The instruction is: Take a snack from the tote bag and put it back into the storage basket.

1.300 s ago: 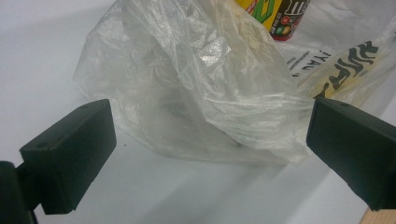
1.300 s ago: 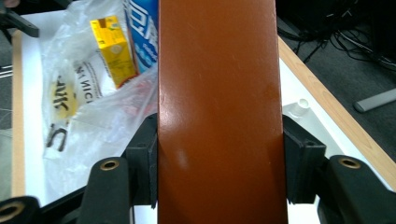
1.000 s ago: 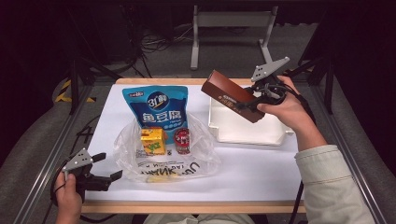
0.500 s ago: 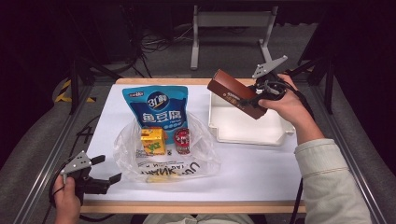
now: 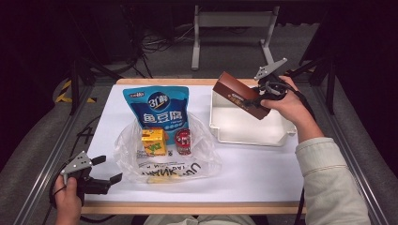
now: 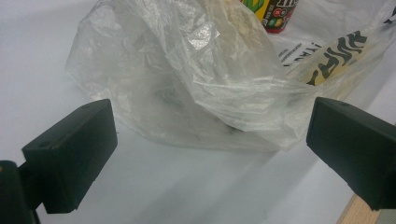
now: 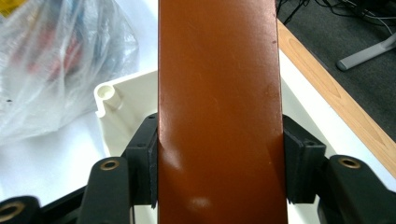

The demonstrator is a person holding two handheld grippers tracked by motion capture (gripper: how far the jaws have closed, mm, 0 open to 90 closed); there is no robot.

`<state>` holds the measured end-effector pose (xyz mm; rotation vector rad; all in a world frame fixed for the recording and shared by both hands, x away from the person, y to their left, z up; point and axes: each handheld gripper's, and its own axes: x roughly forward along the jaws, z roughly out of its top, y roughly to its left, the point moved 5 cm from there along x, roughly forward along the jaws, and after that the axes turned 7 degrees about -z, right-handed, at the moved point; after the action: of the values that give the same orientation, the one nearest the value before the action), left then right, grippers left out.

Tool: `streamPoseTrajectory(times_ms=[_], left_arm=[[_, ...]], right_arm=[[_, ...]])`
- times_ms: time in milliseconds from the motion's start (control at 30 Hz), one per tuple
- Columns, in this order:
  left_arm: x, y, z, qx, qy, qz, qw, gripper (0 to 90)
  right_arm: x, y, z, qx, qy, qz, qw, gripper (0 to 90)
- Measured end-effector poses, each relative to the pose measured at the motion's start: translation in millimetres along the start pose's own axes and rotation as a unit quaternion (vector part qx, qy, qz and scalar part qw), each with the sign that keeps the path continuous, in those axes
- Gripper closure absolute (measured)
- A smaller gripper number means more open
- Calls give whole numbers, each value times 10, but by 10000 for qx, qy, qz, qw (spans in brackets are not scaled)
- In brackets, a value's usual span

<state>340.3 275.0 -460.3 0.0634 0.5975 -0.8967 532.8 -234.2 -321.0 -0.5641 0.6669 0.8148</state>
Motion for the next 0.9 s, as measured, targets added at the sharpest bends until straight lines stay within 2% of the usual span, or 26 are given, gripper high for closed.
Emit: streamPoseTrajectory(times_ms=[267, 500, 900], left_arm=[[2, 3, 3, -23, -30, -28, 10000, 26], [10, -2, 1, 44, -46, -64, 10000, 25], [14, 2, 4, 97, -17, -55, 9999, 24]], right_arm=[[126, -40, -65, -110, -45, -27, 9999, 424], [286, -78, -178, -34, 196, -24, 9998, 425], [446, -144, -327, 69, 391, -74, 9992, 424]])
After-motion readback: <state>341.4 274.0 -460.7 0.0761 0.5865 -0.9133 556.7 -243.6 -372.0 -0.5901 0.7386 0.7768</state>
